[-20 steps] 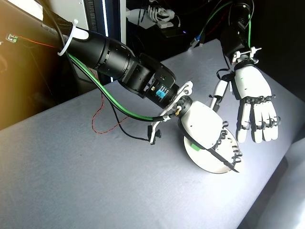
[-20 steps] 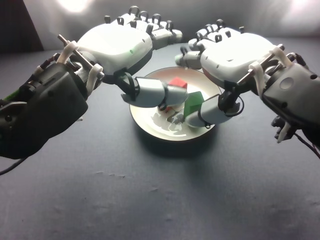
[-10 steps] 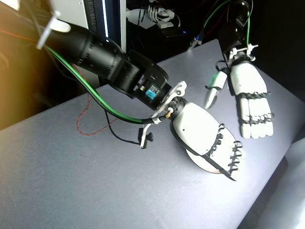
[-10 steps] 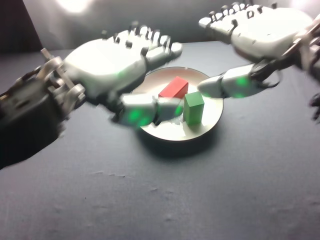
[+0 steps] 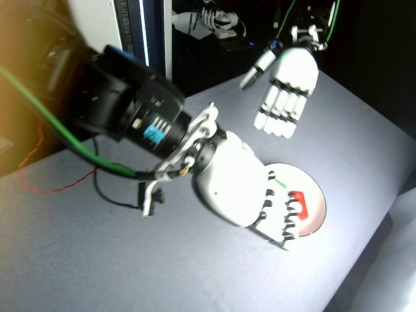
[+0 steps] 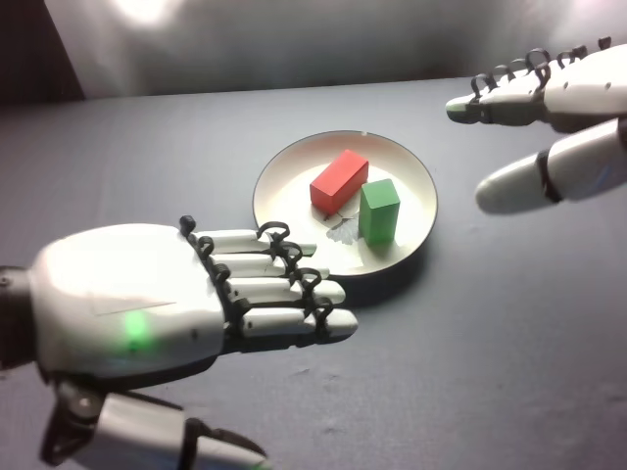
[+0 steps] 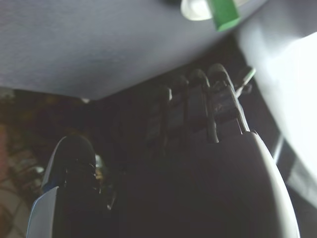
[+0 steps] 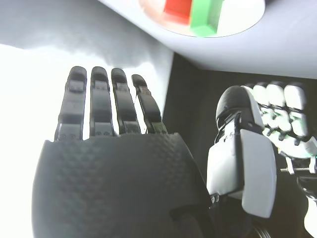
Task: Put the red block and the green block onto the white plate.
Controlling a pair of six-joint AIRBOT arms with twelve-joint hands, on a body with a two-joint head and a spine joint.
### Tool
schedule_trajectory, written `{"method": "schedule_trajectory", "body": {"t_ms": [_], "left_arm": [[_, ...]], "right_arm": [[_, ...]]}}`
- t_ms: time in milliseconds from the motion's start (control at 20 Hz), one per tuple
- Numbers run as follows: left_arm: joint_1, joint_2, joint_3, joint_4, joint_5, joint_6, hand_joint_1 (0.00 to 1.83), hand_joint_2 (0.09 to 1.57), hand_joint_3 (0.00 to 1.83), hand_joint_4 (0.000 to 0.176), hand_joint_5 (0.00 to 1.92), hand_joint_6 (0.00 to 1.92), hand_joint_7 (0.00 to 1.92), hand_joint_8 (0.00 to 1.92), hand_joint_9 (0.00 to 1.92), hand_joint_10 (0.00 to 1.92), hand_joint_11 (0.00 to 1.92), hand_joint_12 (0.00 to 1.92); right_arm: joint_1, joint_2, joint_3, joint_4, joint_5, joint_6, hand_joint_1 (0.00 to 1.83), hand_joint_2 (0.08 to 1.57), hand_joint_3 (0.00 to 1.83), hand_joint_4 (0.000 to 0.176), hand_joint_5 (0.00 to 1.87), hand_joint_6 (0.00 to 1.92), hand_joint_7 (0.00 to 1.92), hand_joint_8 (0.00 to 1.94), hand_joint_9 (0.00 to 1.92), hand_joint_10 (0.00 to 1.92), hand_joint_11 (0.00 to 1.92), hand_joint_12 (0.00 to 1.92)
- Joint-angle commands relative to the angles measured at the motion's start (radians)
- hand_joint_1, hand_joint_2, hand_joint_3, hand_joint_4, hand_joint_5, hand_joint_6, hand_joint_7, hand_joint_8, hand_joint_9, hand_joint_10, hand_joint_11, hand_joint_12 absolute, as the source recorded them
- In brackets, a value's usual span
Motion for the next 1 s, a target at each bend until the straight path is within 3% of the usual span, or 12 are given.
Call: {"method": "schedule_trajectory", "body": {"t_ms": [0,50,100,200,250,350,450,900,950], "left_arm": [[-0.022,0.016,-0.005,-0.009,-0.1,-0.022,0.0,1.24,0.0,0.0,0.13,0.01,0.1,0.0,0.05,0.0,0.0,0.03],[-0.033,0.023,-0.006,0.011,-0.108,-0.037,0.0,1.24,0.0,0.0,0.13,0.01,0.1,0.0,0.05,0.0,0.0,0.03],[-0.04,0.027,-0.003,0.015,-0.119,-0.04,0.0,1.24,0.0,0.0,0.12,0.0,0.08,0.0,0.04,0.0,0.0,0.01],[-0.05,0.028,-0.004,0.015,-0.12,-0.039,0.0,1.24,0.0,0.0,0.11,0.0,0.07,0.0,0.02,0.0,0.0,0.0],[-0.056,0.028,-0.005,0.008,-0.12,-0.038,0.0,1.23,0.0,0.0,0.1,0.0,0.06,0.0,0.01,0.0,0.0,0.0],[-0.079,0.028,-0.004,-0.004,-0.115,-0.036,0.0,1.24,0.0,0.0,0.11,0.0,0.07,0.0,0.02,0.01,0.0,0.0],[-0.124,0.028,-0.003,0.001,-0.092,-0.035,0.0,1.25,0.0,0.0,0.1,0.0,0.06,0.0,0.02,0.0,0.0,0.0],[-0.221,0.045,0.014,0.011,-0.067,-0.037,0.0,1.25,0.0,0.0,0.1,0.0,0.08,0.01,0.04,0.01,0.01,0.0],[-0.258,0.049,0.019,0.087,-0.038,-0.095,0.0,1.24,0.0,0.0,0.09,0.0,0.07,0.0,0.03,0.0,0.0,0.0]], "right_arm": [[0.025,0.015,0.018,0.042,0.006,0.006,0.02,1.12,0.01,0.0,0.01,0.0,0.02,0.0,0.0,0.0,0.0,0.0],[0.039,0.015,0.038,0.212,-0.051,-0.124,0.03,1.12,0.01,0.0,0.02,0.0,0.04,0.01,0.01,0.0,0.0,0.0],[0.042,0.016,0.081,0.549,-0.211,-0.344,0.06,1.1,0.0,0.0,0.01,0.0,0.03,0.01,0.0,0.0,0.0,0.0],[0.02,0.022,0.125,0.866,-0.4,-0.479,0.1,1.06,0.0,0.0,0.02,0.01,0.04,0.01,0.01,0.0,0.0,0.0],[0.015,0.024,0.127,0.92,-0.42,-0.544,0.1,1.05,0.0,0.0,0.04,0.01,0.05,0.01,0.02,0.01,0.0,0.0],[0.007,0.025,0.122,0.927,-0.477,-0.687,0.08,1.05,0.0,0.0,0.03,0.01,0.03,0.0,0.0,0.0,0.0,0.0],[-0.005,0.027,0.12,0.956,-0.473,-0.76,0.05,1.06,0.0,0.0,0.03,0.0,0.03,0.0,0.0,0.0,0.0,0.0],[0.002,0.027,0.096,0.958,-0.27,-0.757,0.1,1.11,0.01,0.0,0.05,0.01,0.06,0.01,0.02,0.01,0.0,0.0],[0.005,0.03,0.079,0.958,-0.22,-0.781,0.09,1.11,0.01,0.0,0.03,0.0,0.04,0.0,0.01,0.0,0.0,0.0]]}}
